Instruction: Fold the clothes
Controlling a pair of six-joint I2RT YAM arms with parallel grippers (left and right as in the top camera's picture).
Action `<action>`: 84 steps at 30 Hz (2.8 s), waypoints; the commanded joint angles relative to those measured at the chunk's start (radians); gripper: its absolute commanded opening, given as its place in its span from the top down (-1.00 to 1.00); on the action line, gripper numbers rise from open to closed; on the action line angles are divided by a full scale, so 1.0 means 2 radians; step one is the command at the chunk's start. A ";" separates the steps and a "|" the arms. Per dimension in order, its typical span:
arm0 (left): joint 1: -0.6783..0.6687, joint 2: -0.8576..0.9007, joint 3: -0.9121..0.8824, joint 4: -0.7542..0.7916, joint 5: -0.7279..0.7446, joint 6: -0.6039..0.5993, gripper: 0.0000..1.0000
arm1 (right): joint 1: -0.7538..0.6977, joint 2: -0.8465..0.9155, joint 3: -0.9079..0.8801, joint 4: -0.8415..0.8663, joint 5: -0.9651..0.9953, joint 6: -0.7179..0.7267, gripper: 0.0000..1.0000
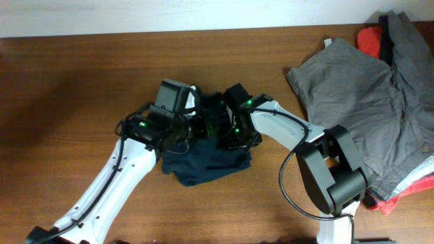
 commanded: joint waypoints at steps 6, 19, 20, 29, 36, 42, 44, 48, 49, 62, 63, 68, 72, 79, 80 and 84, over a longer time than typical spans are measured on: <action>0.018 -0.006 0.025 0.027 0.032 0.037 -0.13 | 0.005 0.019 -0.020 -0.017 0.011 0.015 0.18; 0.082 -0.006 0.030 0.015 -0.080 0.069 -0.13 | -0.106 -0.084 0.098 -0.171 0.131 0.029 0.09; 0.082 -0.006 0.029 0.013 -0.080 0.069 -0.13 | -0.114 -0.090 0.111 -0.181 0.136 0.029 0.06; 0.080 0.024 0.021 0.009 -0.082 0.090 -0.11 | -0.142 -0.126 0.211 -0.267 0.009 -0.066 0.05; 0.080 0.104 0.021 0.044 -0.046 0.138 0.05 | -0.095 -0.115 0.186 -0.268 -0.126 -0.135 0.05; 0.080 0.157 0.021 0.089 -0.047 0.150 0.04 | -0.060 -0.106 0.117 -0.227 -0.187 -0.137 0.05; 0.080 0.170 0.021 0.097 -0.047 0.150 0.05 | -0.051 -0.104 0.081 -0.198 -0.212 -0.136 0.05; 0.080 0.195 0.021 0.098 -0.047 0.152 0.04 | -0.036 -0.103 -0.006 -0.125 -0.246 -0.123 0.05; 0.080 0.202 0.021 0.096 -0.047 0.153 0.05 | -0.034 -0.103 -0.031 -0.105 -0.245 -0.117 0.05; 0.079 0.254 0.020 -0.069 -0.050 0.143 0.36 | -0.078 -0.097 -0.140 0.021 -0.028 -0.048 0.04; 0.079 0.255 0.019 -0.094 -0.050 0.126 0.45 | -0.084 -0.097 -0.140 0.031 -0.013 -0.048 0.04; 0.075 0.251 0.018 -0.185 -0.041 0.068 0.62 | -0.119 -0.097 -0.140 0.089 0.024 -0.048 0.04; 0.067 0.220 0.018 -0.186 -0.033 0.079 0.63 | -0.133 -0.097 -0.140 0.101 0.024 -0.048 0.04; 0.066 0.096 0.019 -0.118 -0.056 0.123 0.01 | -0.135 -0.097 -0.140 0.100 0.023 -0.050 0.04; 0.066 0.084 0.019 -0.102 -0.069 0.127 -0.40 | -0.135 -0.097 -0.140 0.100 0.023 -0.050 0.03; 0.071 0.063 0.019 0.009 -0.089 0.219 -0.70 | -0.135 -0.097 -0.140 0.097 0.021 -0.049 0.04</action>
